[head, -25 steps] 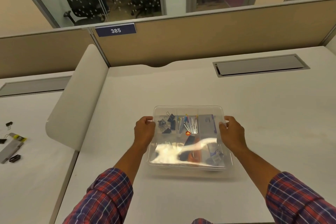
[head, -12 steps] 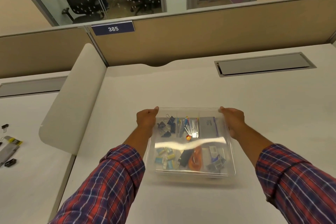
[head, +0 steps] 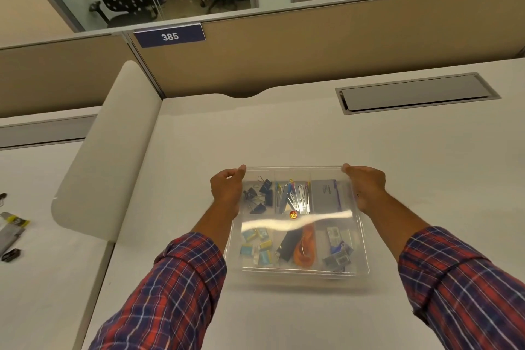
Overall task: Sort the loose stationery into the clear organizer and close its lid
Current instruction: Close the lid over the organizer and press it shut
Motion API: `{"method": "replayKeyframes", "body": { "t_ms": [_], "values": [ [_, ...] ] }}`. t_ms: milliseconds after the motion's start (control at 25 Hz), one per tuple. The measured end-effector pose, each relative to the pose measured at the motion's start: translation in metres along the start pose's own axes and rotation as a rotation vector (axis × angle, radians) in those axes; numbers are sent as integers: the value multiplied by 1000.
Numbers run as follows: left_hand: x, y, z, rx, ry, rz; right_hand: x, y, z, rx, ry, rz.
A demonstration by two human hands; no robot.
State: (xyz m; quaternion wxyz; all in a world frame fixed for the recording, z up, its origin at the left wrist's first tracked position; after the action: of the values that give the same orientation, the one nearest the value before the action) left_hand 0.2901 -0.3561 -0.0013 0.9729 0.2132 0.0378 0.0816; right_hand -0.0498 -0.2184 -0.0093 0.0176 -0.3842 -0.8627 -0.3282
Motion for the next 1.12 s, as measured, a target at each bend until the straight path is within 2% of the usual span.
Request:
{"method": "replayKeyframes", "body": {
  "t_ms": [80,240,360,520,680,840,1120],
  "values": [
    [2,2,5,-85,-126,-42,3,4,2,22,49,-33],
    [16,19,6,-253,-565,-130,16,24,12,188,381,-17],
    [38,44,-4,-326,-673,-106,26,50,30,322,558,34],
    [60,72,-15,-352,-745,-67,36,76,59,361,669,95],
    [66,90,-25,-384,-674,-68,32,87,74,318,584,106],
    [63,94,-25,-411,-585,-92,31,90,75,360,572,164],
    [66,92,-26,-422,-602,-96,36,97,72,374,619,231]
  ]
}}
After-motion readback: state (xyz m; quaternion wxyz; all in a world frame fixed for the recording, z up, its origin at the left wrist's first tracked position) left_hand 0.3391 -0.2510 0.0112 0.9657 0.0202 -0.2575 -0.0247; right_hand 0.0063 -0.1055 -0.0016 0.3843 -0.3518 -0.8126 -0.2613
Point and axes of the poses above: each hand's wrist, its own y-axis away from the middle knuckle, its own x-axis out of the back of the hand, z = x × y, the point moved 6 cm from there along -y, towards the middle knuckle, and after that the axes turned 13 degrees about y, right-handed, at the moved point
